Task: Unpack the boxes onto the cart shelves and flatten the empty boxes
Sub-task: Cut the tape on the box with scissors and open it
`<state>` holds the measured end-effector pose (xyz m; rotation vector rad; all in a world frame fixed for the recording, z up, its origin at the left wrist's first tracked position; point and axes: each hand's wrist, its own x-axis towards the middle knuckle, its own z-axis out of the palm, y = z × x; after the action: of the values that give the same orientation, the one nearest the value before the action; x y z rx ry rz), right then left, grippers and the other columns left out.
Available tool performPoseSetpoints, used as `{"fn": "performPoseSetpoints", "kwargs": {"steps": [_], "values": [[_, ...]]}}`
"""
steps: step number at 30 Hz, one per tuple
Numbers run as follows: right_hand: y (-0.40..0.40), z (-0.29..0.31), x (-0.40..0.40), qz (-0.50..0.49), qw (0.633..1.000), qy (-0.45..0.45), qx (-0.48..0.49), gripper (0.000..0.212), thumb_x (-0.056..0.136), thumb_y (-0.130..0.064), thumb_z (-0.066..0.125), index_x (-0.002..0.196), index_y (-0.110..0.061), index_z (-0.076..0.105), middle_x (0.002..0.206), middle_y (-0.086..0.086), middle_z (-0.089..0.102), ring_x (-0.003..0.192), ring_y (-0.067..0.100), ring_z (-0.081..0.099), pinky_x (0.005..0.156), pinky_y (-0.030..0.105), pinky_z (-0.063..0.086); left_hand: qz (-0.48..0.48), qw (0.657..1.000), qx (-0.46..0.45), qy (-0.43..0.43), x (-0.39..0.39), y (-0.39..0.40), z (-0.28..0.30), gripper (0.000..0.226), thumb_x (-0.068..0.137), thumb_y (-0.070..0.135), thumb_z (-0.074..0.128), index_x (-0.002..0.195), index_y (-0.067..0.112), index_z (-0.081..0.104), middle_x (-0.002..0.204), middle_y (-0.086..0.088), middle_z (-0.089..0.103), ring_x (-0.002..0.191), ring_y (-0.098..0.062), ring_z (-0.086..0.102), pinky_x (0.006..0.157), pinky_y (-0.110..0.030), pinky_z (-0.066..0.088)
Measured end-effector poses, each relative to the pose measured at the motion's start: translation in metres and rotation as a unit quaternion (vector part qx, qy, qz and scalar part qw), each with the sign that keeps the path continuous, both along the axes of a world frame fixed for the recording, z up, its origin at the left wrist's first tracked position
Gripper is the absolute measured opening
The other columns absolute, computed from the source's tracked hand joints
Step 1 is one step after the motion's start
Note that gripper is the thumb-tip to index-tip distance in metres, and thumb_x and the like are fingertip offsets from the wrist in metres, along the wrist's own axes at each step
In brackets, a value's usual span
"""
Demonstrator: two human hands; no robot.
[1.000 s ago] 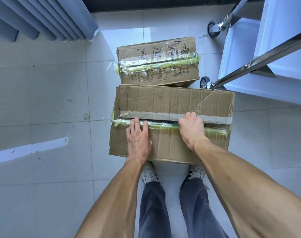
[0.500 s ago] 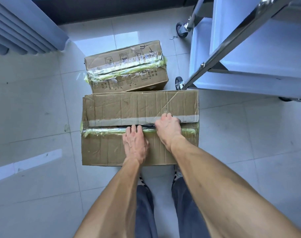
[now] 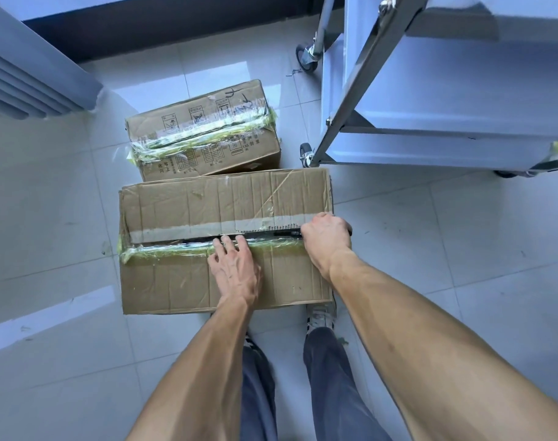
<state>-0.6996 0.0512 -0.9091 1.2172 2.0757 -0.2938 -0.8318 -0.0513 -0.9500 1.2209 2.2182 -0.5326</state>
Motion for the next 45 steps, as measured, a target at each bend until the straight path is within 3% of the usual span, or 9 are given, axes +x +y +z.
{"fn": "performPoseSetpoints", "kwargs": {"steps": [7,15,19,23,26,29,34,38,45], "values": [[0.009,0.006,0.016,-0.019,1.000,-0.021,0.008,0.038,0.086,0.003,0.048,0.116,-0.012,0.066,0.114,0.012,0.063,0.102,0.033,0.059,0.074,0.048,0.053,-0.032,0.998,0.024,-0.048,0.051,0.026,0.005,0.043,0.090,0.027,0.059,0.130,0.018,0.047,0.140,-0.010,0.047,0.128,-0.030,0.039,0.097,-0.044,0.041],[0.003,0.005,0.048,-0.038,0.999,-0.013,0.021,0.035,0.088,-0.003,0.049,0.121,-0.009,0.061,0.118,0.017,0.057,0.107,0.035,0.054,0.074,0.050,0.052,-0.052,0.995,0.013,-0.089,0.109,0.044,-0.004,0.051,0.094,0.031,0.054,0.139,0.010,0.040,0.152,-0.012,0.038,0.143,-0.035,0.026,0.107,-0.044,0.035],[0.014,0.017,0.083,-0.041,0.992,-0.118,-0.010,0.036,0.077,0.001,0.053,0.109,-0.008,0.067,0.104,0.014,0.065,0.093,0.037,0.060,0.069,0.046,0.053,-0.087,0.994,0.017,-0.060,0.101,0.039,-0.007,0.048,0.088,0.034,0.060,0.131,0.017,0.046,0.146,-0.014,0.042,0.137,-0.036,0.032,0.106,-0.047,0.033],[0.023,0.014,0.133,-0.165,0.977,-0.136,0.027,0.038,0.076,0.003,0.053,0.108,-0.012,0.069,0.105,0.009,0.065,0.093,0.031,0.062,0.069,0.037,0.053,-0.016,0.998,0.037,-0.048,0.097,0.041,-0.007,0.039,0.091,0.031,0.059,0.126,0.018,0.051,0.136,-0.015,0.049,0.131,-0.033,0.038,0.106,-0.045,0.034],[0.013,0.007,0.126,-0.332,0.940,-0.004,0.073,0.028,0.091,-0.009,0.051,0.117,-0.009,0.061,0.113,0.013,0.062,0.103,0.030,0.059,0.071,0.035,0.048,0.112,0.987,0.098,-0.052,0.104,0.049,-0.004,0.025,0.090,0.021,0.054,0.112,0.012,0.062,0.116,-0.011,0.059,0.115,-0.028,0.047,0.099,-0.041,0.039],[0.001,0.002,0.087,-0.474,0.869,0.129,0.060,0.024,0.090,-0.012,0.050,0.114,-0.011,0.056,0.109,0.012,0.064,0.099,0.031,0.061,0.077,0.034,0.045,0.356,0.918,0.144,-0.099,0.104,0.068,0.003,0.024,0.084,0.010,0.055,0.099,0.009,0.074,0.100,-0.014,0.068,0.098,-0.032,0.059,0.080,-0.031,0.044],[-0.011,-0.002,0.037,-0.507,0.839,0.189,0.060,0.024,0.087,-0.007,0.047,0.109,-0.012,0.055,0.105,0.013,0.067,0.097,0.034,0.063,0.077,0.035,0.046,0.682,0.664,0.251,-0.176,0.072,0.086,-0.003,0.034,0.084,-0.002,0.048,0.054,0.014,0.050,0.067,-0.009,0.057,0.070,-0.026,0.049,0.064,-0.027,0.034],[-0.017,-0.007,0.026,-0.473,0.857,0.192,0.075,0.030,0.087,-0.006,0.048,0.115,-0.013,0.056,0.110,0.011,0.065,0.103,0.031,0.061,0.084,0.035,0.045,0.684,0.648,0.228,-0.243,0.058,0.075,-0.012,0.028,0.083,0.000,0.052,0.067,0.018,0.064,0.081,-0.010,0.074,0.077,-0.021,0.070,0.072,-0.024,0.047],[-0.015,-0.009,0.025,-0.576,0.787,0.194,0.109,0.025,0.084,-0.008,0.053,0.108,-0.011,0.056,0.102,0.011,0.067,0.096,0.031,0.062,0.080,0.036,0.049,0.603,0.706,0.276,-0.246,0.064,0.073,-0.010,0.027,0.076,-0.002,0.045,0.058,0.017,0.053,0.060,0.001,0.050,0.060,-0.017,0.049,0.055,-0.021,0.037]]}}
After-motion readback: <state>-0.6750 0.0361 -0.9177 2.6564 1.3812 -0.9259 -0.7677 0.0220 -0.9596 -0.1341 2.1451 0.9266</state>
